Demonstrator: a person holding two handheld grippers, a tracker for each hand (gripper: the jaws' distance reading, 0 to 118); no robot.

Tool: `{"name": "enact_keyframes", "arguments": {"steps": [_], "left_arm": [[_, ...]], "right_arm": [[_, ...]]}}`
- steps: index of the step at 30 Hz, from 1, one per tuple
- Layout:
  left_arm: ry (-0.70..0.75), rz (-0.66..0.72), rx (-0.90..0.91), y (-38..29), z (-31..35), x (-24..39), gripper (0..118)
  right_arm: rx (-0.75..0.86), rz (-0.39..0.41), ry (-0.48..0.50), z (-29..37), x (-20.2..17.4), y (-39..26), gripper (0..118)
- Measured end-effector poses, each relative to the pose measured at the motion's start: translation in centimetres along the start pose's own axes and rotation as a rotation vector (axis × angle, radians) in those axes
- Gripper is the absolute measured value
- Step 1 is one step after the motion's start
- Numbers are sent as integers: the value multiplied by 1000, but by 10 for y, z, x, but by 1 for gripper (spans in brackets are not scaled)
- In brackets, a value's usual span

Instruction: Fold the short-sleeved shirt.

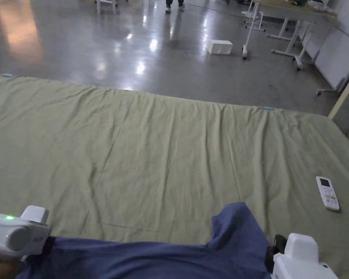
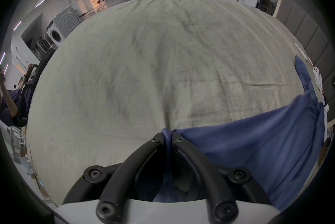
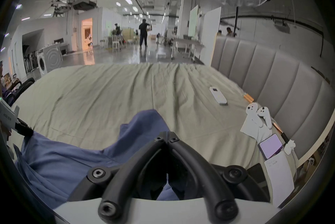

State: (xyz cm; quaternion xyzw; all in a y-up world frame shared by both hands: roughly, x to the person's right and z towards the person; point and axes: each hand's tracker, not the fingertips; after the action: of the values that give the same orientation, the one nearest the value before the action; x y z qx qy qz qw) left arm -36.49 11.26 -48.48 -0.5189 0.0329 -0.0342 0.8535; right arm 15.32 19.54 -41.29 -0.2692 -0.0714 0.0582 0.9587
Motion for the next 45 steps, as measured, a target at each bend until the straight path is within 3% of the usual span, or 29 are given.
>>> {"name": "enact_keyframes", "arguments": {"steps": [2,3,6,9,14,20,22,25,26,27,28,31,36,45], "left_arm": [[9,-20,11,-1,8,1,7],[26,-35,13,-1,11,2,7],[28,42,37,-1,22,-5,7],[23,56,51,-5,29,-10,7],[12,92,86,-9,36,-13,7],[21,117,106,-9,41,-13,7],[21,121,106,-9,39,-14,7],[18,121,108,-9,40,-14,7],[18,119,109,-9,39,-14,7],[18,120,107,-9,39,-14,7],[15,124,111,-10,41,-14,7],[12,123,121,-10,46,-14,7],[3,123,146,-13,60,-16,7],[-39,143,223,-33,103,-22,7]], "right_arm": [[-102,-15,40,-25,12,6,21],[-233,-28,25,-40,18,7,35],[-389,26,70,-83,31,16,60],[-458,72,139,-119,36,14,73],[-491,143,133,-160,30,13,75],[-599,145,158,-192,21,8,72],[-611,133,151,-191,21,10,65],[-628,110,147,-192,20,13,40],[-621,132,151,-191,18,13,25],[-606,162,151,-190,16,13,3],[-589,169,153,-188,15,13,0],[-570,168,161,-179,16,13,0],[-470,64,193,-151,29,17,0],[-356,47,224,-66,57,37,0]]}}
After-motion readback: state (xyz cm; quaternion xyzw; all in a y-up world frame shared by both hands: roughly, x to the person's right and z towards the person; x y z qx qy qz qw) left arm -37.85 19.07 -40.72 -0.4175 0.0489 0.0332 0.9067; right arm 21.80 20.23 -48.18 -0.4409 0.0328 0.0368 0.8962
